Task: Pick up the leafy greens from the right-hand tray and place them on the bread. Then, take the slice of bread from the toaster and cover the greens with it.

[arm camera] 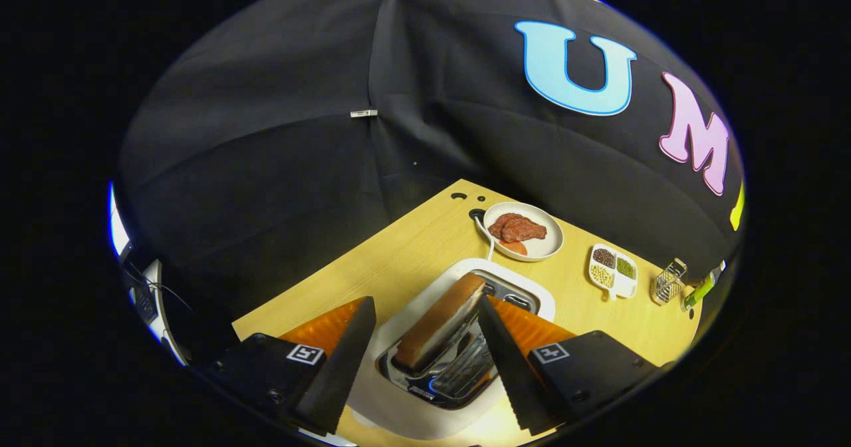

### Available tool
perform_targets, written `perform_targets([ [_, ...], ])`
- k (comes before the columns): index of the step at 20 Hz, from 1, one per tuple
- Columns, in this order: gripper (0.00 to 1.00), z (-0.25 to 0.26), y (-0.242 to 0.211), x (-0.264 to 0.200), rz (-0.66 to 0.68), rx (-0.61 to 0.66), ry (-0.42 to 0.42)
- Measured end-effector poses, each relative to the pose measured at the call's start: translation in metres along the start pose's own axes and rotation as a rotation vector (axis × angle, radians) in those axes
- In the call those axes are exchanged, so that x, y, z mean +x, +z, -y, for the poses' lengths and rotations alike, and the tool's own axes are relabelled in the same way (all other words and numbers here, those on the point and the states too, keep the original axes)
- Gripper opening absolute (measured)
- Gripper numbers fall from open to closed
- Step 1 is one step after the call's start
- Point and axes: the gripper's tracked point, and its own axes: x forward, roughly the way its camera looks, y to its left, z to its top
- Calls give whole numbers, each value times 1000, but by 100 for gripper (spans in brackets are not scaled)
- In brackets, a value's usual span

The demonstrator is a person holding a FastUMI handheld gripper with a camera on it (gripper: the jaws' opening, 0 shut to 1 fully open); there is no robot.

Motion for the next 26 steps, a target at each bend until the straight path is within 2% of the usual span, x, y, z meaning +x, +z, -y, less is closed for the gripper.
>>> perform_targets([
  [1, 96, 0, -2, 1, -3, -1, -8],
  [7, 60, 7, -4, 7, -10, -11, -59],
  [10, 28, 11, -9, 4, -44, 6, -69],
  [16, 13, 11, 0, 0, -83, 153, 9],
  [21, 13, 26, 24, -28, -21, 183, 38],
  [26, 13, 64, 60, -64, 68, 249, 34],
])
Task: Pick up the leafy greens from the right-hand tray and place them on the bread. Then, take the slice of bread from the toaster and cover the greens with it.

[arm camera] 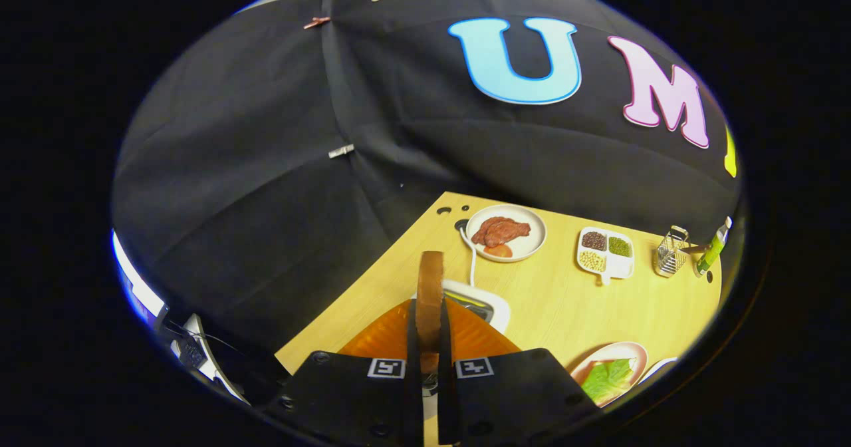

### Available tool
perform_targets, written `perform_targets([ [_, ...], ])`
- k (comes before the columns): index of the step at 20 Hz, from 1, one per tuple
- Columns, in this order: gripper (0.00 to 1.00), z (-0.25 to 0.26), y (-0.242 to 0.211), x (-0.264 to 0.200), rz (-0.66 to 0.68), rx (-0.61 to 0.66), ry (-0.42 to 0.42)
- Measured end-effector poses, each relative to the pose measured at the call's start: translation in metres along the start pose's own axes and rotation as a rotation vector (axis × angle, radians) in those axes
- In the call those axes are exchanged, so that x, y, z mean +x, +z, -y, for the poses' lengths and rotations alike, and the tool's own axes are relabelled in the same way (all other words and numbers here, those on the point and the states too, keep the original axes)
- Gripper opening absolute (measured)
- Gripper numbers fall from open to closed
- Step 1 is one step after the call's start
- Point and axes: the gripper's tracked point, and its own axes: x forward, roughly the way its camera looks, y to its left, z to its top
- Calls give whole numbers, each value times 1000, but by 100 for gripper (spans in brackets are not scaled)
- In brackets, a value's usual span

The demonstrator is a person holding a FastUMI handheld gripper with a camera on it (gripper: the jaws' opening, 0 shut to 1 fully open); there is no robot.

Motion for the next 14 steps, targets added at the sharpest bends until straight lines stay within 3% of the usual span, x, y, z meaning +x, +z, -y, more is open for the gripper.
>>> perform_targets([
  [7, 13, 77, 33, -59, 87, 82, -36],
  [14, 13, 161, -18, -94, 37, 154, -59],
])
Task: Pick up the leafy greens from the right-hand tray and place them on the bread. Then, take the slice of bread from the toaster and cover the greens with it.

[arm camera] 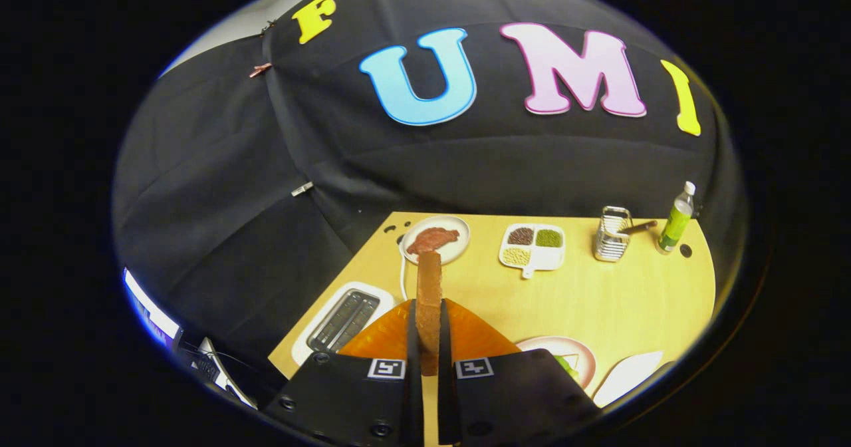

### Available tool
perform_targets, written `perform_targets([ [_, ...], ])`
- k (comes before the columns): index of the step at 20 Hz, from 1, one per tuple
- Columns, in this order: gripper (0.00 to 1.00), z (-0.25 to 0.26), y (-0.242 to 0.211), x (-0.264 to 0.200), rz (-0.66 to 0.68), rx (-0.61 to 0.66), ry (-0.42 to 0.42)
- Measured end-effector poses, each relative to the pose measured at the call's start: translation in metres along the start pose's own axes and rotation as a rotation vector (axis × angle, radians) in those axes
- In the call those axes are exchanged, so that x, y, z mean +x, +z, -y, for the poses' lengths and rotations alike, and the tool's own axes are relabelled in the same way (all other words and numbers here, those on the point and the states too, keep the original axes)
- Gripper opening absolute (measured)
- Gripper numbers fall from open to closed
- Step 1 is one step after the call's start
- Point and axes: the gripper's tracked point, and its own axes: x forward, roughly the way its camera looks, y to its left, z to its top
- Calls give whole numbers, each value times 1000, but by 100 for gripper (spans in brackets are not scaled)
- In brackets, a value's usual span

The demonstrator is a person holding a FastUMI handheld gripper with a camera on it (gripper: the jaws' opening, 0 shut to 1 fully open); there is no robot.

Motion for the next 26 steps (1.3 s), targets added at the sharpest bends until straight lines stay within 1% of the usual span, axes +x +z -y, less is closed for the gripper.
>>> perform_targets([
  [3, 13, 35, -30, -6, -40, 39, 0],
  [6, 13, 71, -62, -3, -91, 84, -19],
  [12, 13, 110, -100, 14, -138, 176, -18],
  [13, 13, 125, -106, 27, -144, 191, -17],
  [14, 13, 131, -113, 30, -153, 202, -19],
  [18, 13, 156, -138, 36, -183, 231, -43],
  [21, 13, 177, -147, 29, -188, 238, -93],
  [23, 18, 189, -156, 26, -204, 251, -122],
  [24, 20, 196, -158, 25, -204, 243, -149],
  [25, 25, 205, -163, 21, -207, 227, -175],
  [26, 38, 208, -164, 17, -213, 217, -184],
])
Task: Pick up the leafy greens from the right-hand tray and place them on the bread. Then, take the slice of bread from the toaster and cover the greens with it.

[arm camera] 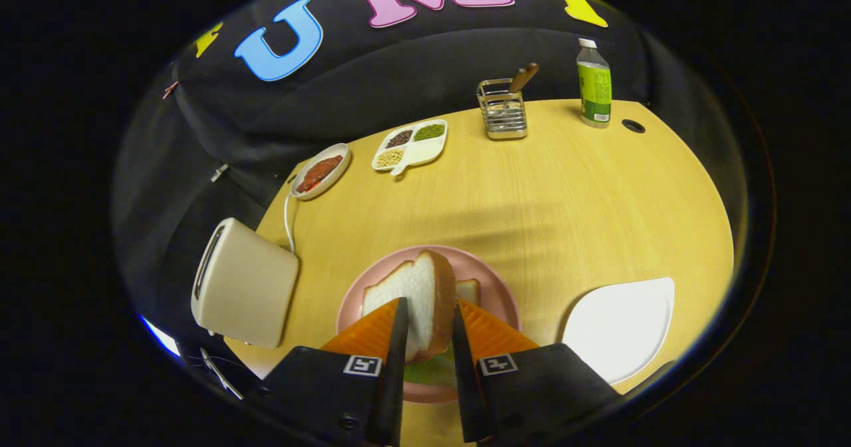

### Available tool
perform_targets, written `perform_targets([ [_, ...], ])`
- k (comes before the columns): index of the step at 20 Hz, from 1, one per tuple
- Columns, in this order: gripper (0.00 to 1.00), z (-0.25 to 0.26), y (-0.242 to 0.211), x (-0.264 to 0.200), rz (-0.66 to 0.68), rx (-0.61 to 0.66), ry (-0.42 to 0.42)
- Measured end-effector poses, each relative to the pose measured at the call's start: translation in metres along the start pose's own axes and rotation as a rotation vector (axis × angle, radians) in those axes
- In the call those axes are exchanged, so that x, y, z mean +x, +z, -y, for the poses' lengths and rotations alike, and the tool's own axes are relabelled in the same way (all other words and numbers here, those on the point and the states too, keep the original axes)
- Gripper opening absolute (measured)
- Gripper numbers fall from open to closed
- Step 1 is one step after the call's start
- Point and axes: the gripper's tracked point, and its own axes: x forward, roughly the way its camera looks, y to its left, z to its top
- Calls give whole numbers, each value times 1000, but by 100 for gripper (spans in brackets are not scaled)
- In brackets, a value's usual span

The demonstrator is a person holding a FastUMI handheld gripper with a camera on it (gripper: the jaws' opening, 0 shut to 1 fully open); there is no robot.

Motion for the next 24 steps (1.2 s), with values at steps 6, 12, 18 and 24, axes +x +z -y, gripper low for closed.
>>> perform_targets([
  [6, 77, 21, -11, -9, -3, -75, -59],
  [12, 99, 31, 19, -58, 122, -155, -85],
  [18, 99, 25, 89, -145, 375, -267, -53],
  [24, 99, 24, 157, -252, 666, -277, -85],
])
